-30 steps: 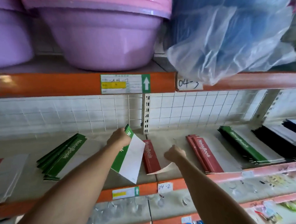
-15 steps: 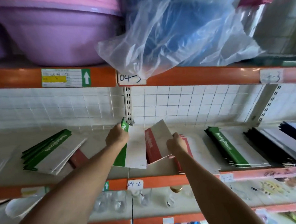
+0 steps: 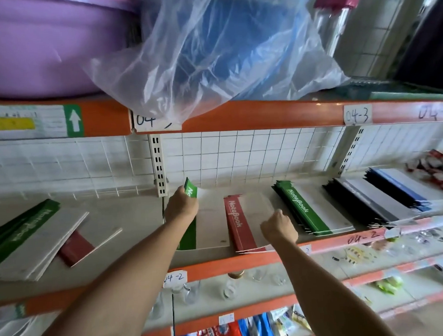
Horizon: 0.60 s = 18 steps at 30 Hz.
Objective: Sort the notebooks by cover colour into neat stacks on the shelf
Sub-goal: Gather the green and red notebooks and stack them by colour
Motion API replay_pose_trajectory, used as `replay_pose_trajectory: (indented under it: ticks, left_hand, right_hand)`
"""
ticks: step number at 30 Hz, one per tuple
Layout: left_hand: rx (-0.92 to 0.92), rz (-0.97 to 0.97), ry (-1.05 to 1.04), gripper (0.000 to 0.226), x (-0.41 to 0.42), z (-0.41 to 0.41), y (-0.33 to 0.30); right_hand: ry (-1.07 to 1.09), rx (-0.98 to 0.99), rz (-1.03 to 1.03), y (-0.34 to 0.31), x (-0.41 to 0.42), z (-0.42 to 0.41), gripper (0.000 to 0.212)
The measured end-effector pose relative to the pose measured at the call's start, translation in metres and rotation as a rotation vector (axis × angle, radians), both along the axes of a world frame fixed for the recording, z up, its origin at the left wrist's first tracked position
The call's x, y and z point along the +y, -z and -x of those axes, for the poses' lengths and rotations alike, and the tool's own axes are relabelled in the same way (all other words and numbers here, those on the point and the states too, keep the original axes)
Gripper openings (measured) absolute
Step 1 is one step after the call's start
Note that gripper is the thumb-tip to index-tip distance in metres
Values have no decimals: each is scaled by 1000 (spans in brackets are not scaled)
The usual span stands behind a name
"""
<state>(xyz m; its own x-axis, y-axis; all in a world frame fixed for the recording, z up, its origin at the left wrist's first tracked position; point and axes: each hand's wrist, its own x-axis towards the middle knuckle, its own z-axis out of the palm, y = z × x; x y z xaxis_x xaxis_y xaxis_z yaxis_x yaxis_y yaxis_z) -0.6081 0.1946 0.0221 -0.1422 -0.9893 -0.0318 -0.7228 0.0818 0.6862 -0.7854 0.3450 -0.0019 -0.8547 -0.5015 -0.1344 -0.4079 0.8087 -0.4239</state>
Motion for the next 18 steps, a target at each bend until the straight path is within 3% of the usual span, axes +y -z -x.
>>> replay_pose_trajectory:
  ticks: [6,10,12,15,18]
  left_hand:
    - [-4,7,47,24,5,5,13]
    - [8,13,83,25,13,17,15]
    - [1,18,123,26,21,29,14]
    - [43,12,167,25,36,55,9]
    - [104,-38,146,28,52,77,5]
  right_hand:
    - [-18,197,-137,20,12,-8,41]
    - [-74,275,7,27,22,-8,38]
    - [-99,157,186,20,21,-10,32]
    - [-35,-219,435,4,14,-11,38]
    - [-11,-471,462,-4,14,-4,31]
